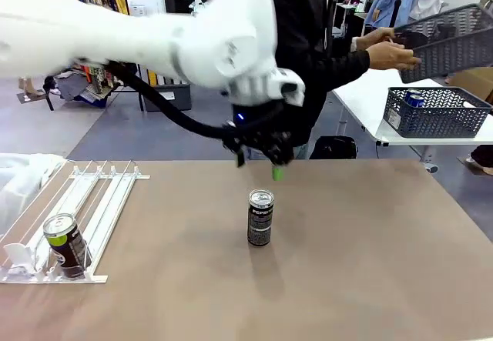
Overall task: Retrieve and store the cans from the dispenser.
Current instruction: Pick up one can from the Automatic Can Dispenser and place it in the middle of the table.
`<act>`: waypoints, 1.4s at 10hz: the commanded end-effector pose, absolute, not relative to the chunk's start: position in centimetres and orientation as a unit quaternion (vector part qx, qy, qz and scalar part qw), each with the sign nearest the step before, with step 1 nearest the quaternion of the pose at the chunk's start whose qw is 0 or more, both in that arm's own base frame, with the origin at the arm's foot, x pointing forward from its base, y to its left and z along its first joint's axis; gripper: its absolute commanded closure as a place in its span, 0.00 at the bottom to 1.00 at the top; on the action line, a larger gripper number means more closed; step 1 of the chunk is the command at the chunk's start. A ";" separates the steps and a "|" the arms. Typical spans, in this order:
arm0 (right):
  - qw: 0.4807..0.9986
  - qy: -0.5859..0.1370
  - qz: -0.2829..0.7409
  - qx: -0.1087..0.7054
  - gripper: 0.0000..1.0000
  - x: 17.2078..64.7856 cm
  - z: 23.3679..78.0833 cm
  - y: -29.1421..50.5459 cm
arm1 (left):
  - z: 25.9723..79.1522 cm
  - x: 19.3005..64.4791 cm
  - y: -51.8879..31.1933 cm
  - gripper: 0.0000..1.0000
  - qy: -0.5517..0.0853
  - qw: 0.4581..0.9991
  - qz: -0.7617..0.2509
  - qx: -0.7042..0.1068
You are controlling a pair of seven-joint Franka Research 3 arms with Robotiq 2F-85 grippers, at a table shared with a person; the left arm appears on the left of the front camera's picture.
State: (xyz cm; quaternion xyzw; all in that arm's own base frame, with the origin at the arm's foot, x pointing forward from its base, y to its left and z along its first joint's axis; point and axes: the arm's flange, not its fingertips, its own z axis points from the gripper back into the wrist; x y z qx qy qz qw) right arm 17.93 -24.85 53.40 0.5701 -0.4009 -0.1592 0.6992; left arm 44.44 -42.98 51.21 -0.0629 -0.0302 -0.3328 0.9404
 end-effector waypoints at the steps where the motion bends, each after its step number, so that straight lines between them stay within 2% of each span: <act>1: 0.692 -0.414 -0.149 0.572 0.00 18.2 53.6 -24.8 | 55.3 42.1 -32.7 0.00 -0.039 0.941 -0.308 -0.134; 2: 0.692 -0.414 -0.149 0.572 0.00 18.2 53.6 -24.8 | 57.0 41.6 -27.1 0.00 -0.040 0.937 -0.285 -0.197; 4: 0.692 -0.414 -0.149 0.572 0.00 18.2 53.6 -24.8 | 58.3 40.1 -15.2 0.00 -0.087 0.940 -0.154 -0.291; 6: 0.692 -0.414 -0.149 0.572 0.00 18.2 53.6 -24.8 | 55.4 37.9 -3.3 0.00 -0.125 0.904 0.002 -0.410; 7: 0.692 -0.414 -0.149 0.572 0.00 18.2 53.6 -24.8 | 53.4 36.8 0.4 0.00 -0.162 0.868 0.057 -0.467; 9: 0.692 -0.414 -0.149 0.572 0.00 18.2 53.6 -24.8 | 49.0 35.3 5.3 0.00 -0.157 0.812 0.115 -0.551; 10: 0.692 -0.414 -0.149 0.572 0.00 18.2 53.6 -24.8 | 48.1 35.4 6.3 0.00 -0.133 0.803 0.119 -0.568; 11: 0.692 -0.414 -0.149 0.572 0.00 18.2 53.6 -24.8 | 50.1 35.1 6.4 0.00 -0.128 0.843 0.116 -0.510; 14: 0.692 -0.414 -0.149 0.572 0.00 18.2 53.6 -24.8 | 50.1 35.1 6.4 0.00 -0.128 0.843 0.116 -0.510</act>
